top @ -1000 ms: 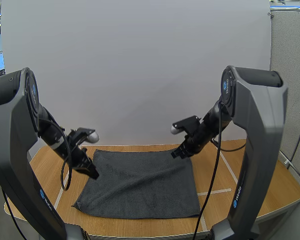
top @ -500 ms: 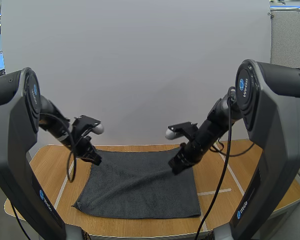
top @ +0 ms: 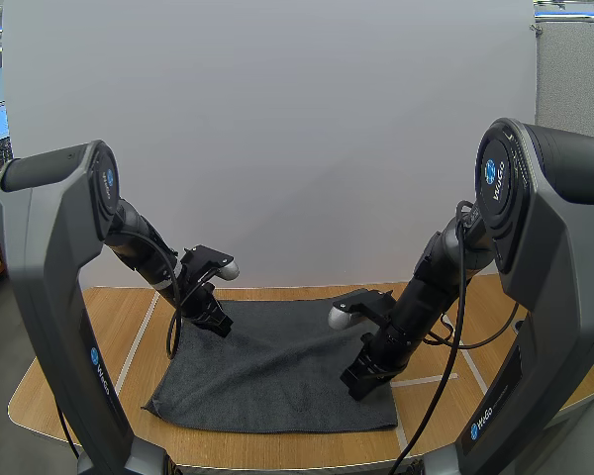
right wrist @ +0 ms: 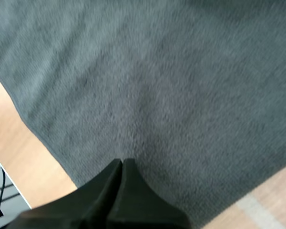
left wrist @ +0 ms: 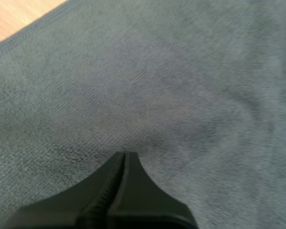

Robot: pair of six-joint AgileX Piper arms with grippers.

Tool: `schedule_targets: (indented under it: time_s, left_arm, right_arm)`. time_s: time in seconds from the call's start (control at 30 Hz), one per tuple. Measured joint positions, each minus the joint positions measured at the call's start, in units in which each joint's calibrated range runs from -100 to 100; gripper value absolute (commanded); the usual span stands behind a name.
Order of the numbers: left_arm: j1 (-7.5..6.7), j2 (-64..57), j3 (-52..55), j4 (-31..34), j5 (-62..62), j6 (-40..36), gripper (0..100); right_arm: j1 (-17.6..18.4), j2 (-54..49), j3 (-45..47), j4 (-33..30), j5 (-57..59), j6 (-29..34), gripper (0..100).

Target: Fold the towel

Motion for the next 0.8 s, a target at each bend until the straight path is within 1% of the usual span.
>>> schedule_targets:
  time_s: [0.17, 0.2, 0.4, 0.57, 0.8]
  left_arm:
    - [0.0, 3.2, -1.2, 0.0, -1.8, 0.0, 0]
    - [0.0, 4.7, -1.3, 0.0, -4.1, 0.0, 0]
    - [0.0, 5.4, -1.4, 0.3, -8.1, -0.1, 0]
    - [0.0, 5.4, -1.4, 1.1, -12.2, -0.3, 0]
    - [0.0, 5.5, -1.4, 1.3, -13.5, -0.3, 0]
  right_arm:
    - [0.0, 0.0, 1.6, -1.6, -1.9, 0.0, 0]
    - [0.0, 0.0, 2.2, -3.0, -2.2, 0.0, 0]
    - [-0.1, -0.1, 2.9, -6.7, -3.1, 0.0, 0]
    - [-1.3, -0.1, 2.9, -9.1, -3.3, 0.0, 0]
    - [-2.1, -0.1, 2.9, -9.4, -3.8, 0.0, 0]
